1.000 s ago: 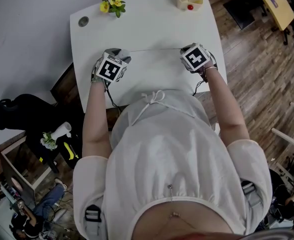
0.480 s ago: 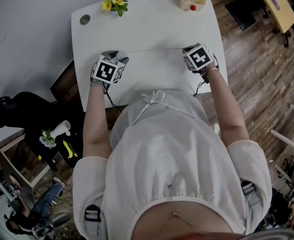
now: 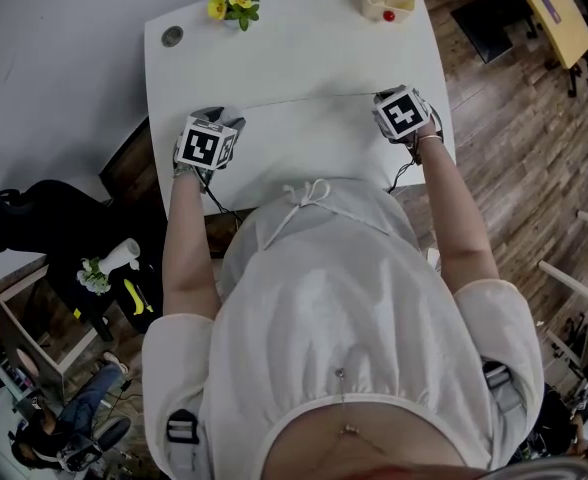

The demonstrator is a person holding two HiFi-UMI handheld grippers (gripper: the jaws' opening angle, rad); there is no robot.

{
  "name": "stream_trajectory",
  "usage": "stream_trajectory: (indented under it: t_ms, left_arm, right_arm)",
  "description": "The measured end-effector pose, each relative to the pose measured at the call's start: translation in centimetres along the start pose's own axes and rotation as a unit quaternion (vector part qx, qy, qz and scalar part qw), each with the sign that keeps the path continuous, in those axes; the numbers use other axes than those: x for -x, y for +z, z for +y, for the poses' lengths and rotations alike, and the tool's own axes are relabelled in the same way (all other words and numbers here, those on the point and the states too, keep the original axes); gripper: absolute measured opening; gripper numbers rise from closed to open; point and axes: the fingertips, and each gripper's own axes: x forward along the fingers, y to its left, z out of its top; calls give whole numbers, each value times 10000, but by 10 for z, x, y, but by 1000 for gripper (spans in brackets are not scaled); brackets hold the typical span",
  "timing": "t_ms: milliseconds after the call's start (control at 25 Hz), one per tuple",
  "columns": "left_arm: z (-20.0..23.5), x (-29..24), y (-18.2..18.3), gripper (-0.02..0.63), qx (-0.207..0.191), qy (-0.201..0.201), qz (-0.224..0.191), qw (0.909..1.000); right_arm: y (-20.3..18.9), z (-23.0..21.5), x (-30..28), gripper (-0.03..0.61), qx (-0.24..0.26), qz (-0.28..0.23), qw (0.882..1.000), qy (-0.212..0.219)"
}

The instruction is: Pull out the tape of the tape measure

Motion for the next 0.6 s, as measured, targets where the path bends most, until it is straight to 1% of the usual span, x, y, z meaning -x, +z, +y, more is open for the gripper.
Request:
stream_trajectory:
  t_ms: [120, 240, 320, 440, 480, 600]
  left_arm:
    - [0, 0, -5, 227, -98, 92, 85, 9999]
    - [1, -2, -6, 227, -87, 153, 156, 9997]
    - [4, -3, -7, 227, 16, 193, 170, 9997]
    - [12, -4, -13, 227, 148, 245, 222, 9993]
    - [14, -3, -15, 227, 227, 202, 209, 9993]
    - [18, -1, -16, 227, 428, 127, 141, 9989]
  right_arm:
    - [-7, 6, -3, 12, -184, 83, 9997, 119]
    - [-9, 8, -10, 12, -120, 65, 9998, 132]
    - [-11, 7, -13, 12, -128, 73, 9998, 113]
    - [-10, -9, -7, 12, -89, 82, 9996, -256]
    - [-13, -12, -6, 12, -144, 84, 9995, -276]
    - [-27, -10, -10, 12, -443, 241, 9987, -72]
